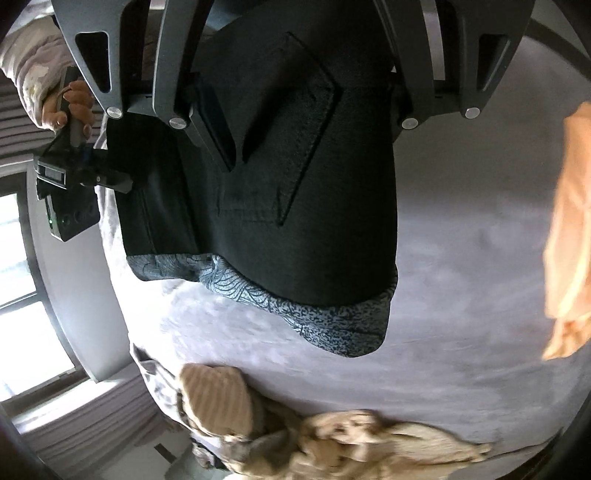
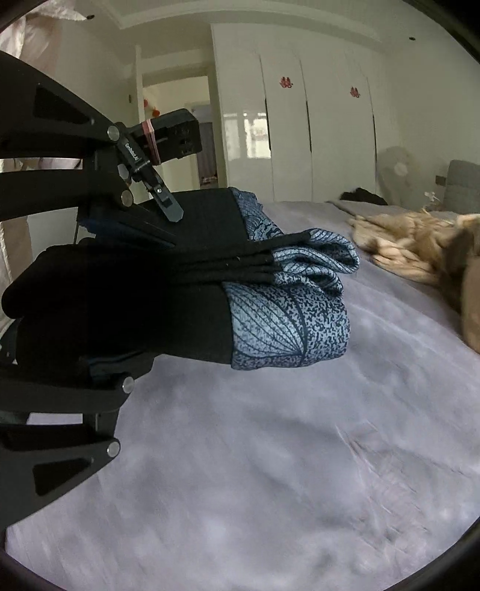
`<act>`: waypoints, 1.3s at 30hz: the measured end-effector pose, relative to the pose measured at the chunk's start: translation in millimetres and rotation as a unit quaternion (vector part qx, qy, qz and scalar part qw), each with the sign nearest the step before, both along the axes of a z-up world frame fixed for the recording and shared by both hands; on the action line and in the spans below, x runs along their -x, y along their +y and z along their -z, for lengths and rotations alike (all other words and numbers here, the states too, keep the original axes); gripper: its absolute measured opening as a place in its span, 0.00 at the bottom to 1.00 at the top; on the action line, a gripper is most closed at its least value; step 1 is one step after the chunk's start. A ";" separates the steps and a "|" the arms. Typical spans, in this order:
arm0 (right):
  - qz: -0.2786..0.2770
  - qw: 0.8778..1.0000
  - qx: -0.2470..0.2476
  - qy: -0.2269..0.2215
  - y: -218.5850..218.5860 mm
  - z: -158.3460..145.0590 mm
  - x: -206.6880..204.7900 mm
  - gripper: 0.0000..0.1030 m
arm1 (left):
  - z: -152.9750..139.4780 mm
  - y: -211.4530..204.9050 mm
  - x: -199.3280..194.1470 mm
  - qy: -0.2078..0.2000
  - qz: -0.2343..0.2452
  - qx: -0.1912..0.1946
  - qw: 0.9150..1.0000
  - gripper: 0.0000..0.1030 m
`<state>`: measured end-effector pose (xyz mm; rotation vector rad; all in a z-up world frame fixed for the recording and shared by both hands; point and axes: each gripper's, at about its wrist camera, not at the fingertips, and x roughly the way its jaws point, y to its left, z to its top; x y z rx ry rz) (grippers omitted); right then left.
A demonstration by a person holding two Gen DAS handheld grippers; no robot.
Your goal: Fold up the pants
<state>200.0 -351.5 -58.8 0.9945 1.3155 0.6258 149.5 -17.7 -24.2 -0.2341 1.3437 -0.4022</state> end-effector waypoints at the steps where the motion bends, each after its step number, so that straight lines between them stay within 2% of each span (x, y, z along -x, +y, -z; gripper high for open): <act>1: 0.002 1.000 -0.006 0.001 15.0 2.2 3.5 0.49 | -0.5 14.9 3.5 0.000 -0.004 -0.008 1.000 0.64; 5: 0.004 1.000 -0.010 0.007 60.9 12.9 17.7 0.49 | 11.4 53.5 9.6 -0.005 -0.014 -0.038 0.999 0.64; 8: 0.001 1.000 0.015 0.007 79.4 23.7 25.3 0.49 | 37.9 67.0 4.6 -0.009 -0.019 -0.059 0.998 0.64; 10: 0.004 0.999 0.049 0.016 90.9 37.9 25.7 0.49 | 64.7 74.4 1.3 -0.001 -0.024 -0.081 0.996 0.64; 13: -0.007 0.990 0.132 0.037 98.8 58.2 25.6 0.52 | 94.0 81.0 2.9 0.019 -0.034 -0.109 0.993 0.78; 14: -0.013 0.987 0.152 0.041 103.8 61.1 26.2 0.57 | 93.9 82.5 4.8 0.015 -0.034 -0.109 0.993 0.81; 16: -0.030 0.974 0.222 0.032 108.3 56.2 31.0 0.70 | 88.0 84.3 11.5 0.003 -0.028 -0.128 0.991 0.81; 22: -0.036 0.950 0.309 0.036 103.5 26.5 40.3 0.74 | 64.9 83.3 30.1 -0.005 -0.028 -0.216 0.976 0.81; 24: -0.026 0.947 0.318 0.033 105.5 15.8 38.5 0.78 | 57.5 82.0 34.8 -0.005 -0.035 -0.224 0.974 0.81; 29: -0.013 0.944 0.331 0.017 131.7 -5.5 36.1 0.78 | 44.4 73.4 47.0 -0.017 -0.046 -0.215 0.975 0.81; 35: -0.017 0.939 0.343 0.007 148.9 -15.4 44.5 0.78 | 40.8 60.6 51.4 -0.026 -0.025 -0.217 0.976 0.81; 37: -0.017 0.935 0.354 0.002 154.0 -18.2 46.5 0.80 | 39.2 59.0 54.3 -0.026 -0.022 -0.217 0.976 0.97; 39: -0.016 0.931 0.365 -0.001 157.6 -19.6 48.8 0.83 | 37.9 56.9 55.7 -0.032 -0.019 -0.218 0.975 1.00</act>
